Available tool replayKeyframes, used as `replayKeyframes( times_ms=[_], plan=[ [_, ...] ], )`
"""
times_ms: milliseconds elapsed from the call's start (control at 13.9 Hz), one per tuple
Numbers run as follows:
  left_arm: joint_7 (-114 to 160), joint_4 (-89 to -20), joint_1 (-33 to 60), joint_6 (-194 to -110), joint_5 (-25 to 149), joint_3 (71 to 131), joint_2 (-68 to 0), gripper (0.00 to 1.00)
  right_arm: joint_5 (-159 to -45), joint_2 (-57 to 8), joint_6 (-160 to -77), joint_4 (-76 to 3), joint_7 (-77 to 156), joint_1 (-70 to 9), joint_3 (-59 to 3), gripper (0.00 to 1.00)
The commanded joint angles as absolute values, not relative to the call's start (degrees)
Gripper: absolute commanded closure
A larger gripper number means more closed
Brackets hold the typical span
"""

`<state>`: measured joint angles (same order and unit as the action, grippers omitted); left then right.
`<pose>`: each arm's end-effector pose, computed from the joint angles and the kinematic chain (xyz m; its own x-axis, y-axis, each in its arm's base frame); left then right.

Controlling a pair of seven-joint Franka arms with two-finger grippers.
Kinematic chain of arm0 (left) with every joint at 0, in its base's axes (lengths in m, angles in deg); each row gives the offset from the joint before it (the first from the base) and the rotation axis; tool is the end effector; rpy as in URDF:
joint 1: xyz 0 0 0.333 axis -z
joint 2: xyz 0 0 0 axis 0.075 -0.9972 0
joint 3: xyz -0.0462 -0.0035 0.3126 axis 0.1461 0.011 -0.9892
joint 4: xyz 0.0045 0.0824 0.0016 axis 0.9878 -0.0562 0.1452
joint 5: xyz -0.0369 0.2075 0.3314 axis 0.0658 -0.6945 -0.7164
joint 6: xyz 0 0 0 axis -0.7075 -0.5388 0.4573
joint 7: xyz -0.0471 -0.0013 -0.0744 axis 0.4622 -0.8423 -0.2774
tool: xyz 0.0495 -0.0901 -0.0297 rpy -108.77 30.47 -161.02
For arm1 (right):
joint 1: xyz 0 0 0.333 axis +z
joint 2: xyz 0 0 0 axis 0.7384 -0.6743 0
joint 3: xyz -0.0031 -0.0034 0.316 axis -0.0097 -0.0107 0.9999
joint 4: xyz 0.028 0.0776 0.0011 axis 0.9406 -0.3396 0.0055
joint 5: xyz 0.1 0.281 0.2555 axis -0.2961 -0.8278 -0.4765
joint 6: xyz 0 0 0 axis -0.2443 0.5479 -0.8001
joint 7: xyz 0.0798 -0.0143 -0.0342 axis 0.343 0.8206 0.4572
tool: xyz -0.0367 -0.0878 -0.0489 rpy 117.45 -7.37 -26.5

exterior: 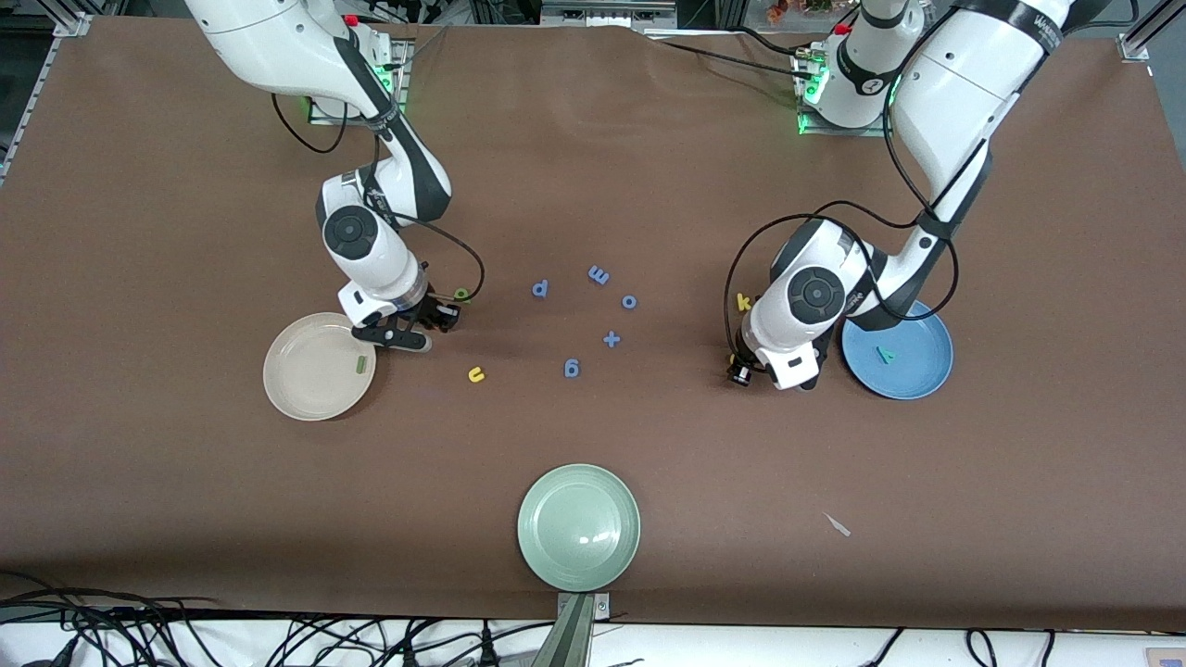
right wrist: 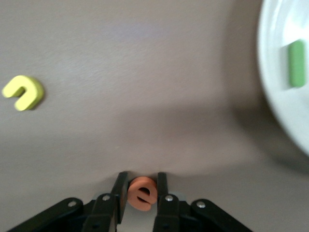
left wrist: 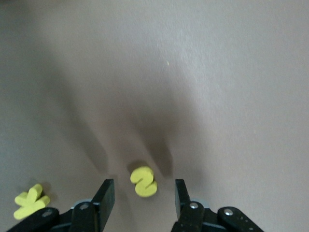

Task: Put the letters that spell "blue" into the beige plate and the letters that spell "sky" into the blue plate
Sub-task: 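Grasp the yellow z with the left gripper while the right gripper places the orange e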

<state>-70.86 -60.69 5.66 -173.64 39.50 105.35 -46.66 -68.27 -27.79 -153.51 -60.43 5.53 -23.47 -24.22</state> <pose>0.5894 -0.2483 0.1842 0.3337 0.9387 -0.0861 0.9402 -0.3381 -0.0422 0.5286 0.2169 0.1819 0.9884 -0.1516 0.0066 -0.1514 -0.9883 -0.0199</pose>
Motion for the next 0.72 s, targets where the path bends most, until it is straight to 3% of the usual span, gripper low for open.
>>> replayKeyframes(
  times_ms=[0, 215, 431, 646],
  plan=[
    [-74.25, -58.83, 7.02, -172.26, 37.24, 104.33, -47.53, 0.43, -67.96, -25.18, -141.43, -54.80, 13.76, -23.60, -28.60, 0.91],
    [-74.61, -58.74, 8.34, -172.26, 37.24, 103.80, -48.15, 0.43, -68.40, -25.78, -131.81, -47.49, 25.37, -24.83, -33.09, 0.91],
    [-74.88, -58.74, 8.78, -172.26, 37.24, 103.44, -48.06, 0.50, -68.75, -26.31, -130.64, -46.85, 33.03, -28.95, -33.28, 0.86],
    [-74.96, -58.83, 8.78, -172.26, 35.93, 102.57, -48.06, 0.65, -69.01, -26.40, -130.56, -47.12, 32.70, -29.14, -33.28, 0.38]
  ],
)
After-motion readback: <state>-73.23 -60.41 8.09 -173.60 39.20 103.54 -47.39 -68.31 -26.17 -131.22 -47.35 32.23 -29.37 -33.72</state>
